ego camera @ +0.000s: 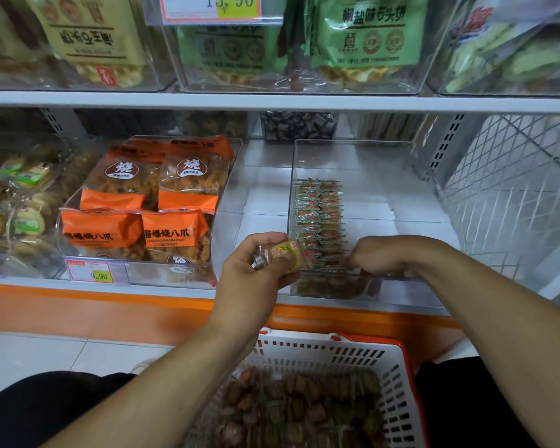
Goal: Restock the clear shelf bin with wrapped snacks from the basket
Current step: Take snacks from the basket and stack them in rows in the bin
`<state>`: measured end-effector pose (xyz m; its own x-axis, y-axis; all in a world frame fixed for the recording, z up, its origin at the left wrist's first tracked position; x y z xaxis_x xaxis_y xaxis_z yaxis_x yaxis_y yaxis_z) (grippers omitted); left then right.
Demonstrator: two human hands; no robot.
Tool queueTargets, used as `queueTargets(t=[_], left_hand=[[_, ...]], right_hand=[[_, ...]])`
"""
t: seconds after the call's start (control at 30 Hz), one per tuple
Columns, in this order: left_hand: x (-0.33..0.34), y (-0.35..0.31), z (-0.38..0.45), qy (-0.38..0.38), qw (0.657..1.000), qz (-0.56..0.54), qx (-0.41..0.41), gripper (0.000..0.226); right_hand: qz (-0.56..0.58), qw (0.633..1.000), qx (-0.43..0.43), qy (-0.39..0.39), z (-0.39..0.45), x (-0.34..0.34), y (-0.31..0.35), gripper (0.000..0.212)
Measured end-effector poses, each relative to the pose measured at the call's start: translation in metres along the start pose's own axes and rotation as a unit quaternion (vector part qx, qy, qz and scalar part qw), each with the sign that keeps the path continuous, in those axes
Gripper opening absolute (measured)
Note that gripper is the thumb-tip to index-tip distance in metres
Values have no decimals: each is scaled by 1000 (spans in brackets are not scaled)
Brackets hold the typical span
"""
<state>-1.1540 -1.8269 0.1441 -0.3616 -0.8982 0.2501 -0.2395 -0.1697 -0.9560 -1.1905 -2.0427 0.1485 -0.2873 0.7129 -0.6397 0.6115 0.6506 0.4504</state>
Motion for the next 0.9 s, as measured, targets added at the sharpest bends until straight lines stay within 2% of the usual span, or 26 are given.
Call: queueTargets(t=[0.07, 0.13, 0.27, 0.33, 0.37, 0.4, 0.43, 0.5, 0.57, 0.6, 0.7, 0.8, 0.87, 0.9], left_hand=[[0, 3, 2, -8, 1000, -3, -14, 28], [-1, 5, 3, -14, 1000, -7, -27, 26], [-1, 4, 3, -11, 999, -12, -30, 26], [-2, 1, 1, -13, 1000, -20, -13, 26], [-3, -2, -1, -13, 1000, -26, 5, 28], [-4, -6, -2, -9, 999, -30, 23, 32], [-4, -8, -3, -1, 999, -29, 37, 37], [-5, -12, -6, 21, 998, -20, 50, 53], [-4, -13, -8, 42, 998, -15, 51, 66], [-3, -12, -8, 45, 998, -17, 48, 68], [0, -10, -8, 31, 998, -26, 37, 62], [1, -7, -6, 6, 999, -41, 21, 48], [0, -5, -5, -1, 999, -49, 3, 38], [0, -3, -4, 0, 999, -46, -4, 36]], right_hand=[[70, 997, -1, 18, -2, 6, 4, 26], [83, 996, 1, 17, 0, 7, 2, 27], [-6, 1000, -6, -4, 1, 3, 1, 29], [-82, 995, -24, -61, -6, -6, 2, 35], [-92, 988, -44, -118, -12, -12, 4, 35], [-56, 980, -83, -173, -18, -17, 6, 32], [8, 970, -143, -196, -27, -19, 9, 34], [138, 945, -268, -127, -46, -12, 22, 52], [178, 924, -331, -76, -56, 2, 32, 62], [179, 917, -345, -88, -56, 7, 34, 61], [179, 907, -357, -135, -53, 14, 37, 46], [263, 893, -331, -157, -45, -2, 26, 38], [289, 886, -288, -219, -37, -21, 13, 28], [252, 891, -271, -264, -32, -29, 7, 24]])
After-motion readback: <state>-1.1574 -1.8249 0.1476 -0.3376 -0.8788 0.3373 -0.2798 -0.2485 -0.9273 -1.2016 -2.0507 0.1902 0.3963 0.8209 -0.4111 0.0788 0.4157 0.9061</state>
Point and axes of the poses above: each hand's wrist, its own z-axis towards the middle knuckle, its own x-axis out of the palm, y = z × x, the point moved 2 cm from there along z, towards the middle knuckle, and after that the axes turned 1 degree about -y, right-handed, at the moved point
